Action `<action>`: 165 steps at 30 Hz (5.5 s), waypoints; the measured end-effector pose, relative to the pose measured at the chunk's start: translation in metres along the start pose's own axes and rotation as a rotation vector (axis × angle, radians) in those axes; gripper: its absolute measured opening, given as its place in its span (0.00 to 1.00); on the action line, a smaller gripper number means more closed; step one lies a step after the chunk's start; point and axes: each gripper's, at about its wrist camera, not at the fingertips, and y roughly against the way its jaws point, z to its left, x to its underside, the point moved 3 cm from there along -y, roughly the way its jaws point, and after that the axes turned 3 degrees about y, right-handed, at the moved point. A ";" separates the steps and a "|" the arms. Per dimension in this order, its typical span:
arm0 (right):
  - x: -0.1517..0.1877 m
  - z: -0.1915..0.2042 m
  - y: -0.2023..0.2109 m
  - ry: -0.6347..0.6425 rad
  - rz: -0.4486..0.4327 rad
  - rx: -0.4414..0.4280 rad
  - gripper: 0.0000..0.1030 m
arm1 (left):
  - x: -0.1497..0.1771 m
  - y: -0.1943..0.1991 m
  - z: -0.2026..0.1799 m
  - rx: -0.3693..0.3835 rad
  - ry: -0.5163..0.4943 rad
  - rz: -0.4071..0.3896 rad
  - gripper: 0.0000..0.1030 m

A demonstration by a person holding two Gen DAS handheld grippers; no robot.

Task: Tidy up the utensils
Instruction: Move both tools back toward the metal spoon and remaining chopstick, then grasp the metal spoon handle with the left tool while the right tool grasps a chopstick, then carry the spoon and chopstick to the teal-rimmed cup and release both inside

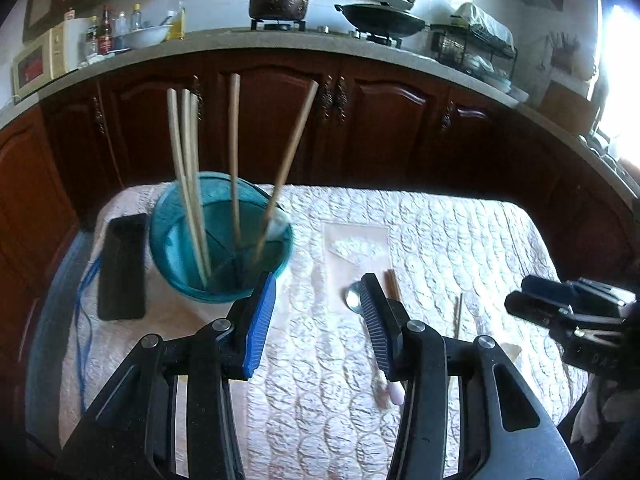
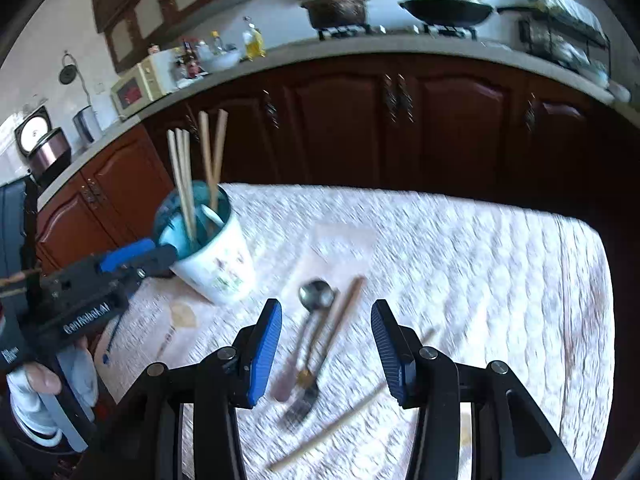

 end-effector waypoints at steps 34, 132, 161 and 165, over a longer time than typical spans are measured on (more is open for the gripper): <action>0.064 -0.082 -0.086 -0.286 0.224 -0.074 0.34 | 0.056 -0.150 -0.036 0.187 0.012 0.409 0.03; -0.085 0.069 0.010 0.012 -0.138 -0.353 0.05 | -0.017 0.058 0.091 0.041 -0.064 -0.027 0.01; -0.175 0.144 -0.091 0.025 -0.430 -0.221 0.05 | -0.077 -0.013 0.115 -0.326 -0.186 -0.217 0.01; -0.152 0.134 -0.088 0.017 -0.369 -0.244 0.05 | -0.070 -0.018 0.110 -0.324 -0.188 -0.204 0.01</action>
